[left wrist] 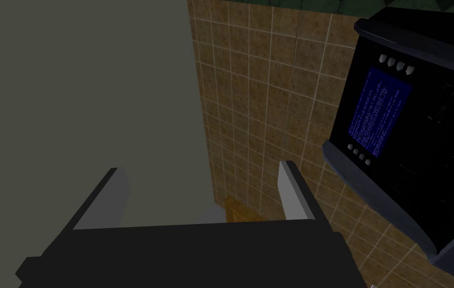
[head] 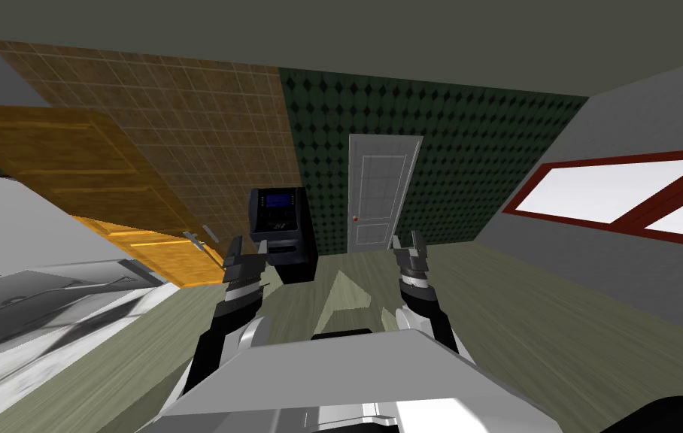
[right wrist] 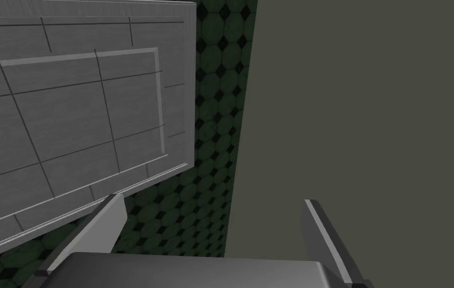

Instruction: Pull the door open

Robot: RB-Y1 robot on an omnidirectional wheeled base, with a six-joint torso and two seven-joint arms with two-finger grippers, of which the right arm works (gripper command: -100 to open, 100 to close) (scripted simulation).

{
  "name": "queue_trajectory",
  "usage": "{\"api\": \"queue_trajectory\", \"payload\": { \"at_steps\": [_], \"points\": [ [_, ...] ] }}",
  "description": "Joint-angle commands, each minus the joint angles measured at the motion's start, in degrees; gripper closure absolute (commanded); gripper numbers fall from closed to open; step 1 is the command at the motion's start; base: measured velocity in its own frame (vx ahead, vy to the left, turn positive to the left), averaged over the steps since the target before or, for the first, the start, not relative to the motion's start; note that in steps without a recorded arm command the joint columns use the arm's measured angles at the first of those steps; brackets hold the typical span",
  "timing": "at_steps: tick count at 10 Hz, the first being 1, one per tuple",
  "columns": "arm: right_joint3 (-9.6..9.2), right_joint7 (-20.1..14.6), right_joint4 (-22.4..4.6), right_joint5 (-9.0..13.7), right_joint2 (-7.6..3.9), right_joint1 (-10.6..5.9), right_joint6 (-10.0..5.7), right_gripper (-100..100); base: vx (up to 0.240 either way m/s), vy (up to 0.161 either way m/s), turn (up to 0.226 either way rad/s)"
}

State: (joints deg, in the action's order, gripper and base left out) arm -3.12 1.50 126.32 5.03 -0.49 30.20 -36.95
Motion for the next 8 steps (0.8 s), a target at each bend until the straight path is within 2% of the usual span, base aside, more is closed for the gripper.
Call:
{"api": "queue_trajectory", "payload": {
  "at_steps": [1,4,6,8],
  "points": [
    [0.42,1.6,-1.8,-1.0,-0.66,-0.56,-0.28,-100,0.115,0.017,-0.01],
    [1.23,4.7,-5.3,-2.9,-1.67,-1.63,-0.82,-100,0.203,-0.04,-0.013],
    [1.67,6.3,-7.1,-3.9,-2.15,-2.21,-1.11,-100,0.181,0.005,-0.01],
    [2.38,9.0,-10.2,-5.5,-2.76,-3.15,-1.59,-100,0.144,-0.017,-0.019]
  ]
}}
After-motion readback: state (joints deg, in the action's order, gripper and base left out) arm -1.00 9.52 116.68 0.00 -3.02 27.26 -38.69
